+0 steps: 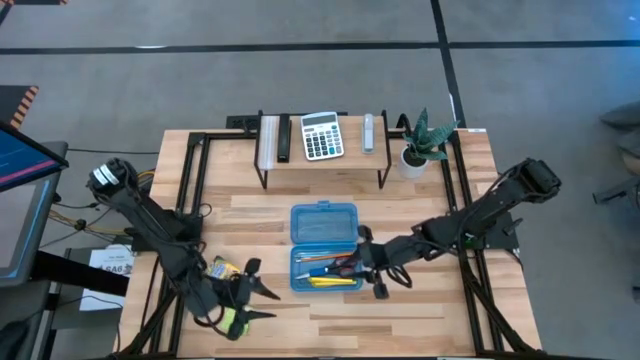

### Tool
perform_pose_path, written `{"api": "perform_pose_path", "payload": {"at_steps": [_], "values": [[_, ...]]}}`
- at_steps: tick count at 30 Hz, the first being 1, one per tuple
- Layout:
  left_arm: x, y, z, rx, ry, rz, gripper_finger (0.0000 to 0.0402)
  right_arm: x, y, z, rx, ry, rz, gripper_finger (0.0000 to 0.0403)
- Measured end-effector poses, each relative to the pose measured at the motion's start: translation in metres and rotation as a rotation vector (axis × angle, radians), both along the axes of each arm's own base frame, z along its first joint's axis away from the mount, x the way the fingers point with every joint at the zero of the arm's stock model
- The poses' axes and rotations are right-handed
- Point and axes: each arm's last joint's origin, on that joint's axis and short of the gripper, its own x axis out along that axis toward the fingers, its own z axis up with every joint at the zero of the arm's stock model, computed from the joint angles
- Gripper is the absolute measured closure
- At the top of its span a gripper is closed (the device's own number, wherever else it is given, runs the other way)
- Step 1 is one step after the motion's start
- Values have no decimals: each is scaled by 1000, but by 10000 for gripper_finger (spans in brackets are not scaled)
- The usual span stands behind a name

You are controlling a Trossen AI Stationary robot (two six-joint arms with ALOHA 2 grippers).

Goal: Pack school essentials
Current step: Put the green sticky notes into the blue supply box

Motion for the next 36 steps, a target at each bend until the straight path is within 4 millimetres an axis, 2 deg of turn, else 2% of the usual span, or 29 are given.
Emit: {"api": "perform_pose_path", "payload": {"at_steps": [4, 9, 14, 21, 29, 36], "values": [[-3, -9, -10, -53, 156, 28, 234, -1, 3, 0, 0, 0, 11, 237], [-12, -5, -26, -124, 381, 121, 235, -3, 6, -1, -18, 4, 28, 239], [-14, -5, -30, -174, 438, 153, 235, -3, 5, -1, -25, 5, 31, 240], [-26, -16, -35, -211, 453, 190, 235, -3, 5, -1, -29, 6, 32, 237], [-30, -39, -55, -208, 543, 209, 235, -3, 5, -1, -27, 5, 33, 240], [-26, -65, -57, -112, 731, 266, 235, -3, 5, -1, -27, 4, 33, 237]]}}
